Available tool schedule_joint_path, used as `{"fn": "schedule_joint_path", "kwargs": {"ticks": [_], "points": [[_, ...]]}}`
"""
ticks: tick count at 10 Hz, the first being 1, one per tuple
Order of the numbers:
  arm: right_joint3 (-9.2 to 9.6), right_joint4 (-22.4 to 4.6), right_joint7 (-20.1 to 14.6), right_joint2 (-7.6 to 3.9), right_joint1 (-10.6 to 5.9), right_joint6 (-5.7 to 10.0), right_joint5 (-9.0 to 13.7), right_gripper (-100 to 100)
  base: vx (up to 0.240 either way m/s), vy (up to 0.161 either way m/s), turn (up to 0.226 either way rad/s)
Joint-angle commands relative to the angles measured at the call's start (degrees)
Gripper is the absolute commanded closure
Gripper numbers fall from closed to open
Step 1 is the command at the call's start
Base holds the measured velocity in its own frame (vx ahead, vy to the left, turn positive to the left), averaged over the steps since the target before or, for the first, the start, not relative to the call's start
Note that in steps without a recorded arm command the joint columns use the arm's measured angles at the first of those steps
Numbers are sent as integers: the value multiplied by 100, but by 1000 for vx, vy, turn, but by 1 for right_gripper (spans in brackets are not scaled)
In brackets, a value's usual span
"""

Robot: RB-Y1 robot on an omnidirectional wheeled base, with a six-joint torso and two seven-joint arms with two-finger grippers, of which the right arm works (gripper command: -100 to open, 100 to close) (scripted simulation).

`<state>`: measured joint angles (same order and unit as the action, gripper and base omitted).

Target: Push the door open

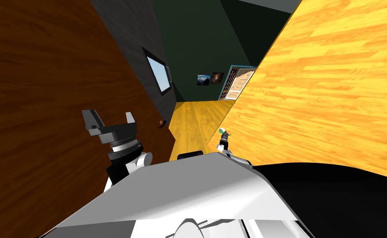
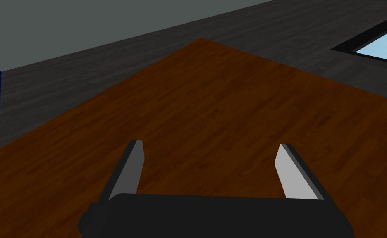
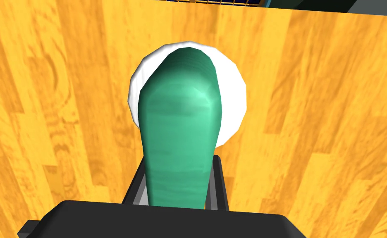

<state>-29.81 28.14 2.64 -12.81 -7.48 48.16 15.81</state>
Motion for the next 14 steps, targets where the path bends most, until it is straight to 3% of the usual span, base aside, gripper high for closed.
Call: {"fn": "schedule_joint_path", "kwargs": {"ticks": [1,2,3,5,6,9,10,11,12,13,14], "points": [[-114,-83,39,-58,3,68,68,100,208,-23,-63],[-114,-83,39,-58,3,68,68,100,100,-37,-58],[-241,-107,88,-84,23,83,149,100,156,-48,-15],[-241,-107,88,-84,23,83,149,100,129,-49,-21],[-369,-131,136,-109,43,98,230,100,158,-45,-46],[-521,-159,194,-140,67,116,328,100,188,-48,-51],[-521,-407,194,-140,67,116,328,100,158,-25,-29],[-521,-396,194,-140,67,116,328,100,61,-15,0],[-521,-182,194,-140,67,116,328,100,-8,4,-2],[-521,-322,194,-140,67,116,328,100,-22,8,22],[-521,-229,194,-140,67,116,328,100,-16,6,1]]}}
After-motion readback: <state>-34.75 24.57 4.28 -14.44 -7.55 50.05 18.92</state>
